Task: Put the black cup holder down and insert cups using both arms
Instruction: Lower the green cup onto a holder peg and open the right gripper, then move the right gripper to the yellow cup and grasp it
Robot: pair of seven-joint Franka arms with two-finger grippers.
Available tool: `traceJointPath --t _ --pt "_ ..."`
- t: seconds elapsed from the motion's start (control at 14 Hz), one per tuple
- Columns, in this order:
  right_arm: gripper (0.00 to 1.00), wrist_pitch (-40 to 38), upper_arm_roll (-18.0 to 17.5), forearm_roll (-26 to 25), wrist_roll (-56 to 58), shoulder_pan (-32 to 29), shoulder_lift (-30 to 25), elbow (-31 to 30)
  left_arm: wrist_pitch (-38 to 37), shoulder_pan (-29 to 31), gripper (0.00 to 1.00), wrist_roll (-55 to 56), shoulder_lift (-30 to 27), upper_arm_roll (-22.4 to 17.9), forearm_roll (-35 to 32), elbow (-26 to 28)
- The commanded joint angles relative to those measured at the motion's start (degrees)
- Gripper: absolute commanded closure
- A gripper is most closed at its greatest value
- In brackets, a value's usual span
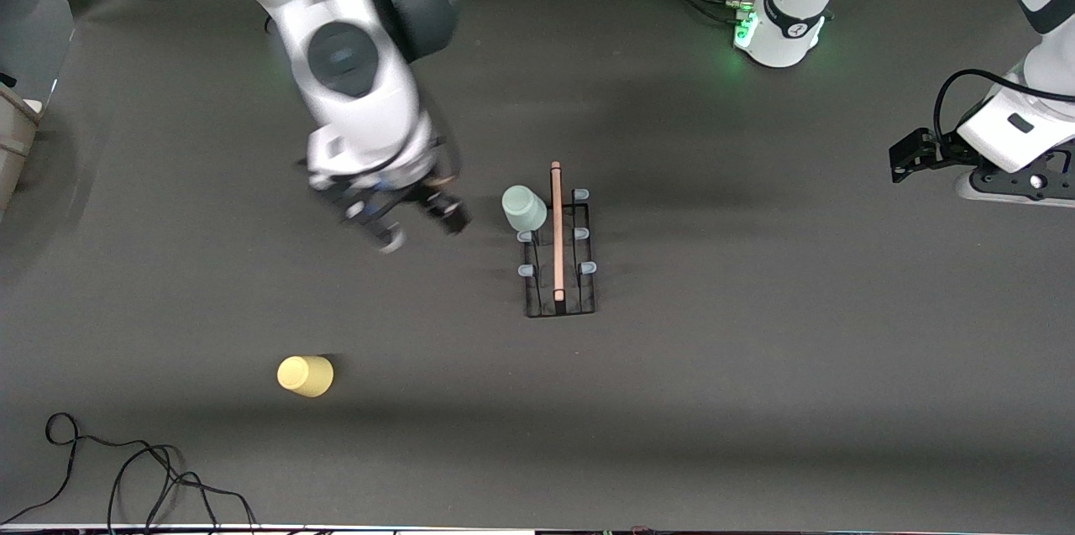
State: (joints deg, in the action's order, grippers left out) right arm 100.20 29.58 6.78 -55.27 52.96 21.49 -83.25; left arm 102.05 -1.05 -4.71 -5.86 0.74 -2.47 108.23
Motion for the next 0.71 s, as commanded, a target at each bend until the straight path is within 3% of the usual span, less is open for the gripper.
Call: traceJointPath --t 0.0,0.14,0.36,0.64 --pt "0.0 -0.1 4.44 0.87 21.7 -5.02 1.62 0.63 0.25 0.25 0.0 -1.18 -0.38 -0.12 0.8 0.23" --pt "0.0 1.13 4.35 2.88 35.69 -13.02 2.93 0.98 -0.01 0.25 0.0 -1.18 -0.47 -0.12 0.8 0.23" --pt "0.0 6.13 4.26 6.66 54.7 -19.63 5.92 1.07 -0.01 0.25 0.0 -1.18 -0.38 -0.12 0.8 0.05" --pt "0.0 16.13 3.91 9.21 59.48 -21.14 13.29 0.89 -0.89 0.25 0.0 -1.18 -0.82 -0.29 0.72 -0.12"
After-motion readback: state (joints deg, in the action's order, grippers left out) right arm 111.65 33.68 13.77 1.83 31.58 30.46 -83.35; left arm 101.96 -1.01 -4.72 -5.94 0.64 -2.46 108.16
